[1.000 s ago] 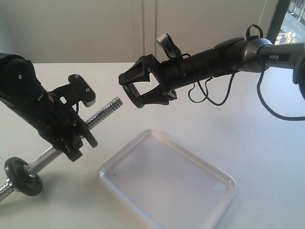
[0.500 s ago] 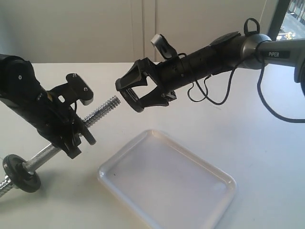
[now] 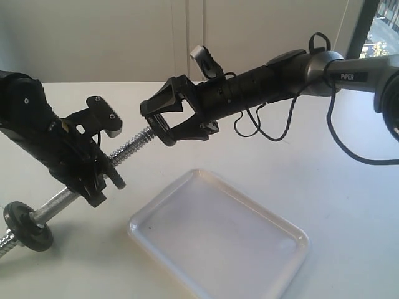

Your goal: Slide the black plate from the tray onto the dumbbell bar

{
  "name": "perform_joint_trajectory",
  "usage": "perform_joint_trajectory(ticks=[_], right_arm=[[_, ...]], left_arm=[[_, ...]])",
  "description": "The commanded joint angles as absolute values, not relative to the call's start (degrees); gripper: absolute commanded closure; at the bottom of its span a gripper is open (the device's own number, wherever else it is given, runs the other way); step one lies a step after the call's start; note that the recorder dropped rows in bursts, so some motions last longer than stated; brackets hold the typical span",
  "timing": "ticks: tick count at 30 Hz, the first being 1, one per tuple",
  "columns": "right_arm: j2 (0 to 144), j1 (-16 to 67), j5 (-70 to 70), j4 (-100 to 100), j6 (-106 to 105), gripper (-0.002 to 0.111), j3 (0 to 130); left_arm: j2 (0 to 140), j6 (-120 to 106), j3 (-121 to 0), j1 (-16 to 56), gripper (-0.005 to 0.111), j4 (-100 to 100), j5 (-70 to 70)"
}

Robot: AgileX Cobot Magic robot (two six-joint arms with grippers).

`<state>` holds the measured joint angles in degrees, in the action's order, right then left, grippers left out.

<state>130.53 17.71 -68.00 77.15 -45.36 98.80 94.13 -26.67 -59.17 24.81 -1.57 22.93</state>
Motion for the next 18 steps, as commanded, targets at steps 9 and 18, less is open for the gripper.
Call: perform_joint_trajectory(ticks=[9,18], right_arm=[[131.5,18.73,-69.96,81.76,-46.17,0.108,99.2],[131.5,20.86,-69.96,83.83,-46.17,0.108,99.2]], left_arm=[[92.43,-27.0,-60.69,24.69,0.107,-2.05,20.12],[92.43,-27.0,-60.69,24.69,0.107,-2.05,20.02]])
